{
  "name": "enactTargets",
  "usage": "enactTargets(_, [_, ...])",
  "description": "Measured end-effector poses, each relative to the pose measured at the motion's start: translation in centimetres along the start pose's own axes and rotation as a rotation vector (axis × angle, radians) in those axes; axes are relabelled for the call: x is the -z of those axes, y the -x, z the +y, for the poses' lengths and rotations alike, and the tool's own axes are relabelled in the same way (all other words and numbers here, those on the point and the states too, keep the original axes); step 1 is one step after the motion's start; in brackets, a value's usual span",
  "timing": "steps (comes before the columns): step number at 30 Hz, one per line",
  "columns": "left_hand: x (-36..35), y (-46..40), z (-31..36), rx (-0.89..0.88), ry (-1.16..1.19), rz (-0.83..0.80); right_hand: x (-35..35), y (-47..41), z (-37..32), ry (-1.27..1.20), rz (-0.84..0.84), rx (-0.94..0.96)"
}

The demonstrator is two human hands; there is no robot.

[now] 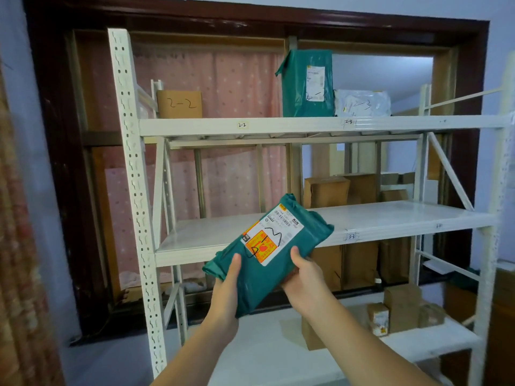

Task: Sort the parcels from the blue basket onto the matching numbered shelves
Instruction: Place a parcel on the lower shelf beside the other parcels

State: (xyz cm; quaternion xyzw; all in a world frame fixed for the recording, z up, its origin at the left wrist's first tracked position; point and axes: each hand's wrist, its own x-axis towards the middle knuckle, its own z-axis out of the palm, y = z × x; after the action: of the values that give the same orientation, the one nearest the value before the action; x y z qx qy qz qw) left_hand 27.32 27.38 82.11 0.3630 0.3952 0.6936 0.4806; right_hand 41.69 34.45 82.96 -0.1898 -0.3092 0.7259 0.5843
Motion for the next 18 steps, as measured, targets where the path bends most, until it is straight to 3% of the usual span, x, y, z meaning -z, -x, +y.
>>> enactTargets(4, [-0.8,-0.3,0.2,-0.088,-0.006,0.195,2.3,1.7,-2.3,0.078,0.007,-0.001])
enactTargets(8, [-0.9,0.1,-0.3,-0.174,-0.249,0.206,6.0,2.6,-6.3,0.181,0.128,0.048])
enactTargets(14, [-3.7,0.7,-2.6,-0.247,-0.498,0.114,7.4,5.7,-9.4,0.881,0.133,0.08])
enactTargets(18, [-6.9,1.6,-4.5,-0.212,-0.51,0.064,9.6,7.8,-10.4,1.223,0.348,0.31])
